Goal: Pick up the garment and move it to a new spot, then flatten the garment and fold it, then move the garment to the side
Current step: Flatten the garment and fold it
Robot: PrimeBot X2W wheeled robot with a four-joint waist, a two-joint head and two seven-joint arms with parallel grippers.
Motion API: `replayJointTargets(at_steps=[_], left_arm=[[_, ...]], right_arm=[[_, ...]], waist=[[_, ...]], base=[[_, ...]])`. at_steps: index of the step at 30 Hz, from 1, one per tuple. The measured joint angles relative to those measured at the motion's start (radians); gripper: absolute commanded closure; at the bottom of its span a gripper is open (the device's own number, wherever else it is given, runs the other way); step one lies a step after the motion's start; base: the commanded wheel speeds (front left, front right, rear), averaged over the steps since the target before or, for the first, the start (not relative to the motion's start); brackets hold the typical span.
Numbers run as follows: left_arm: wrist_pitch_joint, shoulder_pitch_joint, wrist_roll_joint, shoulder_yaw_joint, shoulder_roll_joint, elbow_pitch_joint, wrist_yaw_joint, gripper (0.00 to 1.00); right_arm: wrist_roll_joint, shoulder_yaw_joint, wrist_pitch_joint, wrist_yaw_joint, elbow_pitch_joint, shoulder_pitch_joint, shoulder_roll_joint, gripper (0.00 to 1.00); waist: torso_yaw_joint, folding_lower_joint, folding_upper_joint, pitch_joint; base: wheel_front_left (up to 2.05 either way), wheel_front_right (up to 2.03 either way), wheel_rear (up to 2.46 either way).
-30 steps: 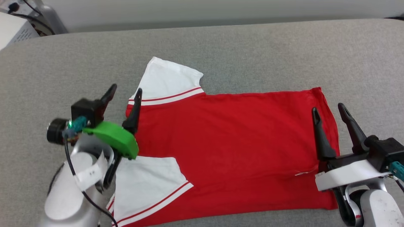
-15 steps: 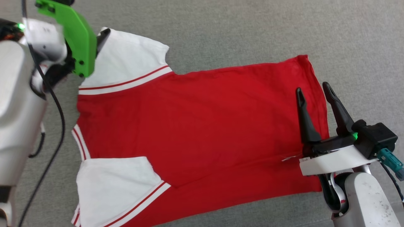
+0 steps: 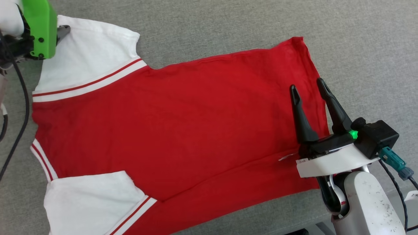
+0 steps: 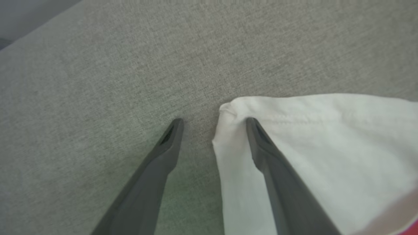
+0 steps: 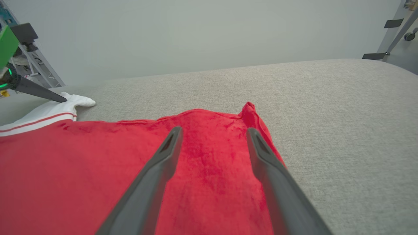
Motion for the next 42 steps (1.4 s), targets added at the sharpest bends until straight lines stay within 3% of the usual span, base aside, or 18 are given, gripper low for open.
replayJointTargets(at_steps=[3, 4, 5, 9, 21, 26, 33, 42], left_arm=[[0.002, -0.010, 0.000, -0.005, 0.006, 0.016, 0.000, 0.00], [0.009, -0.010, -0.001, -0.009, 0.007, 0.018, 0.000, 0.64], [0.019, -0.013, -0.001, -0.014, 0.009, 0.019, 0.000, 1.00], [0.020, -0.011, -0.016, -0.042, 0.003, 0.001, 0.000, 1.00], [-0.172, 0.091, -0.089, -0.025, -0.016, -0.009, 0.000, 1.00], [-0.241, 0.147, -0.099, -0.021, -0.005, -0.101, 0.000, 1.00], [-0.267, 0.224, -0.091, -0.032, 0.040, -0.296, 0.007, 1.00], [-0.304, 0.304, -0.065, -0.054, 0.049, -0.520, 0.049, 1.00]], right_arm=[[0.001, 0.006, 0.000, 0.000, -0.004, -0.006, 0.001, 0.00], [0.001, 0.007, 0.000, 0.000, -0.005, -0.006, 0.001, 0.00], [0.001, 0.006, 0.000, 0.000, -0.006, -0.006, 0.002, 0.00], [0.001, -0.002, 0.000, 0.000, -0.009, -0.006, 0.002, 0.00], [-0.019, -0.016, 0.034, 0.000, -0.004, -0.003, -0.024, 0.00], [-0.053, -0.041, 0.162, 0.000, -0.012, -0.001, -0.104, 0.00], [-0.072, -0.006, 0.444, 0.000, -0.035, -0.044, -0.257, 0.00], [0.010, 0.017, 0.788, 0.000, 0.017, -0.228, -0.395, 0.00]], waist=[[-0.013, 0.0000, 0.0000, 0.008], [-0.015, 0.0000, 0.0000, 0.010], [-0.017, -0.0001, 0.0000, 0.010], [-0.014, -0.0001, 0.0000, 0.005], [0.015, -0.0001, 0.0000, -0.072], [0.048, -0.0003, 0.0000, -0.118], [0.120, -0.0003, 0.0000, -0.146], [0.200, -0.0003, 0.0000, -0.143]], base=[[0.00, 0.00, 0.00], [0.00, 0.00, 0.00], [0.00, 0.00, 0.00], [0.00, 0.00, 0.00], [0.00, 0.00, 0.00], [0.00, 0.00, 0.00], [0.00, 0.00, 0.00], [0.00, 0.00, 0.00]])
